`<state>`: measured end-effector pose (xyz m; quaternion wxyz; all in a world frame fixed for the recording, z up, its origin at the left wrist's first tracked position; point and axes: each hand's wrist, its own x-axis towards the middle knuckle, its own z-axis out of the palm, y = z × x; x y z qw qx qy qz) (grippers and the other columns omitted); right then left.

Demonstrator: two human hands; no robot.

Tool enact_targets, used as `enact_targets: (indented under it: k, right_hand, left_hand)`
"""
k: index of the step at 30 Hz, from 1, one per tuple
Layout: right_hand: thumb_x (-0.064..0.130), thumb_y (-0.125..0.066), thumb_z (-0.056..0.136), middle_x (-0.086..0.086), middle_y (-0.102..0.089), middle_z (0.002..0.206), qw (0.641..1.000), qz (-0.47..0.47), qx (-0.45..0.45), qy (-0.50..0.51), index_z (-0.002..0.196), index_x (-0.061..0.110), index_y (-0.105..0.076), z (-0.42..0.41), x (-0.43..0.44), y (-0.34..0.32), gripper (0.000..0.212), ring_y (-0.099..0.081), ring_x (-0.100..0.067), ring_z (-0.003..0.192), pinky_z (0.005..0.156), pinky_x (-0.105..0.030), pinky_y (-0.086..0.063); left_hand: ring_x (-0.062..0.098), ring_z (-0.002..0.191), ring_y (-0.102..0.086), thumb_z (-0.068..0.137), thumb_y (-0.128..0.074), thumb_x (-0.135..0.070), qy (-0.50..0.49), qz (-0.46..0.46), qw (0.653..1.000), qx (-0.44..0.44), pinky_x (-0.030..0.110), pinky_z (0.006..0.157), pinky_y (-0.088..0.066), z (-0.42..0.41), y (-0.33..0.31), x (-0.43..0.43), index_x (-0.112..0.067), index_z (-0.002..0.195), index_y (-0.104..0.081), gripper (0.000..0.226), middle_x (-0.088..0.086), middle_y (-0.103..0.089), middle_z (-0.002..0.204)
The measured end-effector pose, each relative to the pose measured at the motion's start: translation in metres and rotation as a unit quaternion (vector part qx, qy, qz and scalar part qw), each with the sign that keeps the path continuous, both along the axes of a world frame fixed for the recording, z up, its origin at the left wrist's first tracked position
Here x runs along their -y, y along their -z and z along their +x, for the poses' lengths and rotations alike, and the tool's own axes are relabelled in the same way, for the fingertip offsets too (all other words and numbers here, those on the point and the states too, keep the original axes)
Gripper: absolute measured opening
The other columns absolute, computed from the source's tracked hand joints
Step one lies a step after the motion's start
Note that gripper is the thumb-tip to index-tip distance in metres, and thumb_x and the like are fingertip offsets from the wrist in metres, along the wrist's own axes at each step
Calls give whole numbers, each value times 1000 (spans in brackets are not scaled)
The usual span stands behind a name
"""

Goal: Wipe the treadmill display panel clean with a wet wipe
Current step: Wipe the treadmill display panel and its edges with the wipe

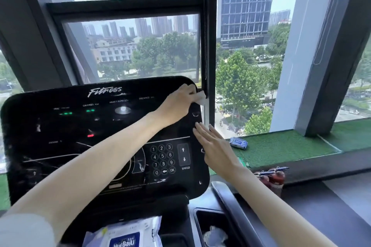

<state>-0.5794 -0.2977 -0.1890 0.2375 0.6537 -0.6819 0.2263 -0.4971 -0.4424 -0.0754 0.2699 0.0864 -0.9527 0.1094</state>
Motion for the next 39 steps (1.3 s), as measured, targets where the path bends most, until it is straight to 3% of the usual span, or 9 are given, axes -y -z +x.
enact_targets:
  k: [2,7,11,15,20,24,29,34,39]
  right_hand:
    - [-13,-60,61,-18,-46,139,1000,10,3,3,130,-3,-51,2,2,3,70,-42,-25,131,109,-45,-32]
    - [-14,-55,63,-19,-44,140,1000,11,11,15,131,-4,-49,6,5,4,69,-39,-27,133,110,-46,-30]
    - [-16,-54,62,-21,-44,140,1000,10,12,19,129,-5,-50,6,6,3,68,-40,-28,132,111,-46,-26]
    - [-16,-54,62,-22,-44,139,1000,8,14,25,129,-6,-50,6,6,4,68,-41,-30,131,110,-48,-28]
    - [-15,-55,61,-21,-44,139,1000,12,4,28,129,-5,-50,6,6,2,69,-41,-30,131,109,-48,-30]
    - [-14,-57,57,-22,-46,137,999,14,-5,35,127,-5,-52,7,7,1,71,-43,-29,130,107,-48,-34]
    - [-9,-67,51,-22,-57,127,999,6,-10,48,116,-5,-62,13,8,-1,66,-54,-29,119,98,-48,-45]
    - [-2,-72,55,-22,-64,115,996,-33,-2,86,110,-6,-65,30,16,-14,55,-62,-29,110,102,-49,-41]
    - [-2,-65,61,-24,-50,134,997,-30,-36,68,128,-8,-49,56,41,-30,70,-44,-32,129,111,-47,-27]
  left_hand:
    - [16,98,-42,88,-47,8,39,-26,996,70,31,73,-47,2,2,-1,-18,123,-56,45,1,-49,104]
    - [20,98,-42,88,-44,10,-70,36,995,-69,26,74,-40,-5,-11,7,-14,128,-54,47,5,-47,100]
    - [16,95,-41,86,-46,11,44,-22,998,50,30,70,-47,2,5,-8,-15,122,-55,46,2,-46,98]
    - [21,97,-44,89,-44,9,-71,36,994,-80,31,75,-46,-3,-14,9,-14,127,-54,46,6,-46,100]
    - [13,92,-37,87,-45,9,13,-32,999,41,30,66,-46,2,-3,1,-18,124,-54,46,-1,-41,98]
    - [14,93,-37,90,-44,8,-104,54,985,-126,26,69,-39,0,-24,16,-13,127,-54,44,1,-42,98]
    - [18,103,-37,81,-47,13,-45,6,998,-34,26,64,-44,-5,2,-10,-11,130,-48,55,5,-45,114]
    - [20,107,-38,79,-44,16,-119,97,977,-151,24,67,-45,-5,-1,-6,-11,134,-45,61,6,-45,116]
    - [18,107,-37,80,-42,15,-155,129,951,-236,18,69,-34,22,-5,6,-11,131,-47,57,6,-43,110]
